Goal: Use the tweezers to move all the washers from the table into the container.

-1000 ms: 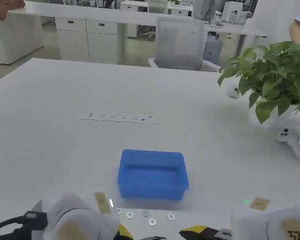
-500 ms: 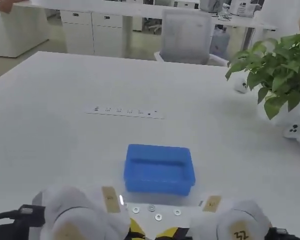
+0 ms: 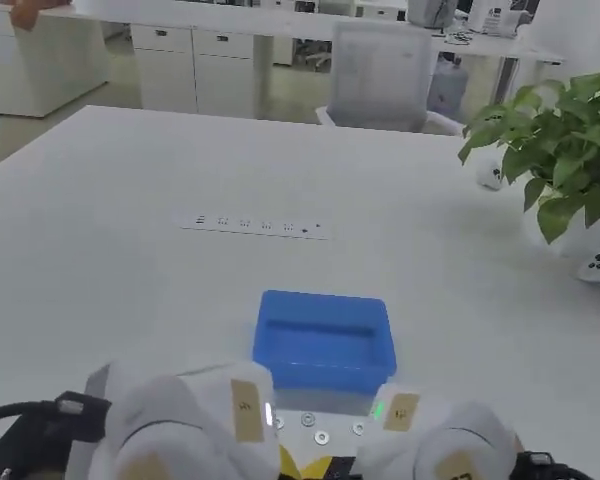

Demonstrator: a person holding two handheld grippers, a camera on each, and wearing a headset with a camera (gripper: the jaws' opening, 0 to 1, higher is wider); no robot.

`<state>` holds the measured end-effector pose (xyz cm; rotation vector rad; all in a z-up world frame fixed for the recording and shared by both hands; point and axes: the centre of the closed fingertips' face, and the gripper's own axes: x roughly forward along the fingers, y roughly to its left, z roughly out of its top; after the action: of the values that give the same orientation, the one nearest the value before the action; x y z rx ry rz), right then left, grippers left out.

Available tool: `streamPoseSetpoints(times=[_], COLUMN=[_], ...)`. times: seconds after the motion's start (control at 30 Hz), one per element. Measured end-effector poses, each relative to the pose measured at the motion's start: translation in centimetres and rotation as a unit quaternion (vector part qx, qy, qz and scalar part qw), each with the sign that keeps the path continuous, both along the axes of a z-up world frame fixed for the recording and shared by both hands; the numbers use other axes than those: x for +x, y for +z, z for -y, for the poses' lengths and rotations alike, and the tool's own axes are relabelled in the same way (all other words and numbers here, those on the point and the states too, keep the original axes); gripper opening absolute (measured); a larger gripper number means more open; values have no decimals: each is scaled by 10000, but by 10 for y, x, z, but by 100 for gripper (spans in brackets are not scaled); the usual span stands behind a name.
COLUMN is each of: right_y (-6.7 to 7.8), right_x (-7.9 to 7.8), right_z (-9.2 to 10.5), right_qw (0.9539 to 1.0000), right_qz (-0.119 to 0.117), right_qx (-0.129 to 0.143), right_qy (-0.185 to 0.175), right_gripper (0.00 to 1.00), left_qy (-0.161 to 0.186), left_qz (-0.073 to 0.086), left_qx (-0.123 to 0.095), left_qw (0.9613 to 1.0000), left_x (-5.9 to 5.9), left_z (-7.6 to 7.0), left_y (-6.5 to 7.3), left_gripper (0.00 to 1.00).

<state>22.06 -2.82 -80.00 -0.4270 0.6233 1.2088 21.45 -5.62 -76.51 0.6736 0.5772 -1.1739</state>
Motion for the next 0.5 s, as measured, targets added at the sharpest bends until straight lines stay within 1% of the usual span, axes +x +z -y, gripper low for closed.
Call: streamPoseSetpoints(times=[0.13, 0.27, 0.33, 0.37, 0.4, 0.43, 0.5], right_y=[-2, -10, -13, -12, -12, -11, -11], right_x=[-3, -6, -6, -5, -5, -4, -3], right_z=[-3, -4, -5, -6, -6, -6, -7], right_qw=[10000, 9998, 9997, 9998, 9999, 9999, 9999], right_qz=[-51, -13, 46, 29, -41, -91, -65], right_qx=[27, -87, -89, -26, 8, 52, 50], right_qy=[55, 177, 215, 206, 164, 119, 91], right_gripper=[3, 4, 4, 4, 4, 3, 3], left_qy=[-1, 40, 134, 179, 222, 334, 527], left_qz=[5, -8, -27, -24, -20, -8, 61], left_qx=[5, -18, -32, -28, -43, -70, -130], left_qw=[10000, 10000, 9999, 9998, 9997, 9994, 9985], left_x=[-2, -5, -5, -5, -5, -3, 0], left_z=[-1, -3, -5, -6, -7, -8, -10], left_y=[1, 0, 1, 1, 1, 1, 2], left_gripper=[0, 0, 0, 0, 0, 0, 0])
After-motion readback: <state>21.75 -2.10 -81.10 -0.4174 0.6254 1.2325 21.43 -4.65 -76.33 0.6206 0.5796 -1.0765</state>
